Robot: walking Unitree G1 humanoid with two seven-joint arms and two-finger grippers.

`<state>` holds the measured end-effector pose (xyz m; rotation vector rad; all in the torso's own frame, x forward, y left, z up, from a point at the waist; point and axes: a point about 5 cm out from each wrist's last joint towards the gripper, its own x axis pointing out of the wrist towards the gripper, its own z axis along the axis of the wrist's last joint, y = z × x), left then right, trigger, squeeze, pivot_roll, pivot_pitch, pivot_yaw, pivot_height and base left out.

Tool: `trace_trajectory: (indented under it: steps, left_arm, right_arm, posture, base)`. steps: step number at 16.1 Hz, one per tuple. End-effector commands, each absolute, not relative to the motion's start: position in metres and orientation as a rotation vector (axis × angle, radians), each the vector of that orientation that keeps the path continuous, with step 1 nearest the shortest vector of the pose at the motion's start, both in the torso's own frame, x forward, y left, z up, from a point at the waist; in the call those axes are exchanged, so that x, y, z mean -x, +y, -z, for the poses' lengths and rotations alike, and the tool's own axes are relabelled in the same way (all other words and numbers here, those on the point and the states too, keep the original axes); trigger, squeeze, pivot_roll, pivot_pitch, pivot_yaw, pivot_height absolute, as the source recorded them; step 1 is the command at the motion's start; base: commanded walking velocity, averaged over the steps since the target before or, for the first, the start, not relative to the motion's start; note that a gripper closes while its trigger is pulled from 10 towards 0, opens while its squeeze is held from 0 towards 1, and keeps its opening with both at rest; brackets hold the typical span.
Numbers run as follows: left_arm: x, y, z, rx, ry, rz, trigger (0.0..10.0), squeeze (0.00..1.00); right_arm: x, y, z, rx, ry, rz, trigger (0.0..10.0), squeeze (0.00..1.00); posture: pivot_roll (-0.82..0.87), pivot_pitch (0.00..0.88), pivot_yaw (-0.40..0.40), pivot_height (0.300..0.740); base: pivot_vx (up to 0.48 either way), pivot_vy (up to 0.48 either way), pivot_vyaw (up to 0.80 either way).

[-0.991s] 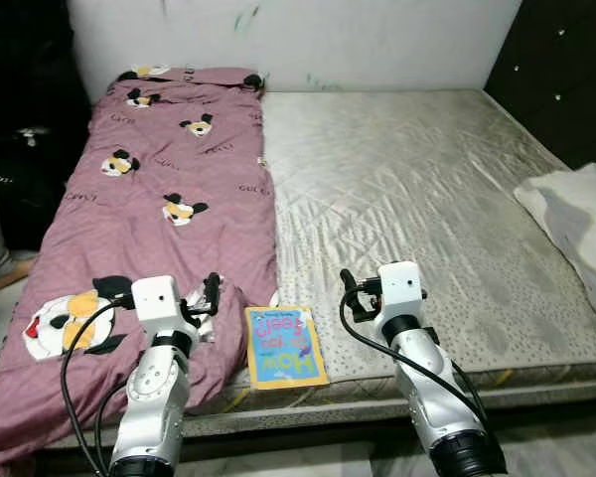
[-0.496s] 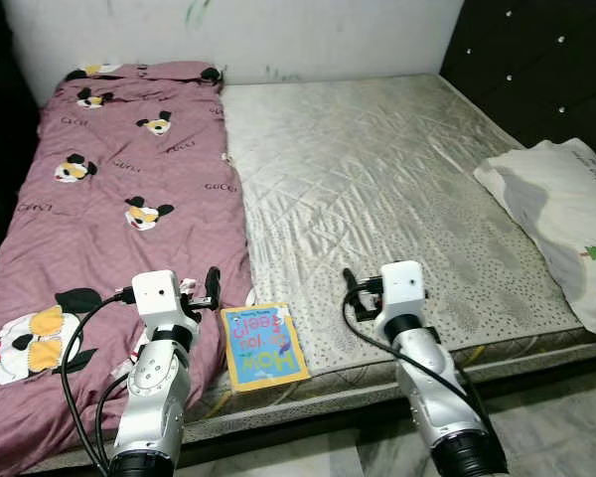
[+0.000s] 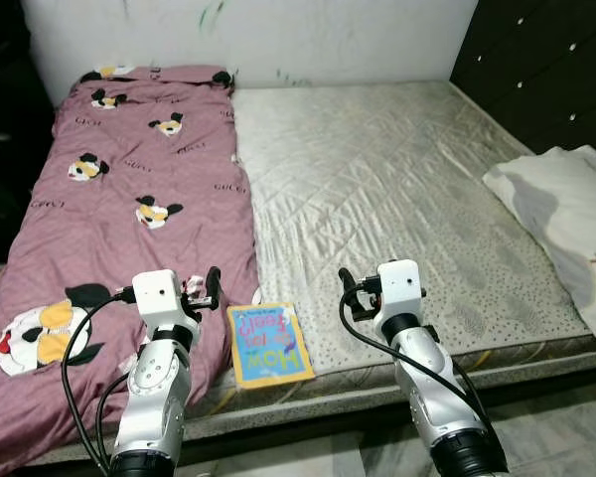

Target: Clean up the room

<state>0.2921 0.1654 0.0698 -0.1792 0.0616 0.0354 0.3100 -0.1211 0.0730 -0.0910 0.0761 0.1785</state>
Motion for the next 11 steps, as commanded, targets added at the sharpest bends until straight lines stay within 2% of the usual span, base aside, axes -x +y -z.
trace_trajectory:
  steps: [1,4,11]
  left_arm:
    - [-0.2915,0.1661,-0.0682,0.176,0.070,-0.035,10.0,0.00]
    - [-0.2918,0.1673,-0.0685,0.182,0.067,-0.047,10.0,0.00]
    - [-0.2928,0.1715,-0.0693,0.196,0.058,-0.089,10.0,0.00]
  right_arm:
    - [-0.3113,-0.1207,-0.0754,0.089,0.074,-0.180,10.0,0.00]
    - [-0.3117,-0.1204,-0.0750,0.086,0.077,-0.184,10.0,0.00]
    - [-0.3143,-0.1203,-0.0745,0.082,0.088,-0.192,10.0,0.00]
  posture:
    - [-0.02,0.063,-0.032,0.655]
    - [-0.02,0.059,-0.033,0.631]
    - [-0.02,0.053,-0.035,0.631]
  base:
    - [0.000,0.000,0.00]
    - [0.000,0.000,0.00]
    - [0.000,0.000,0.00]
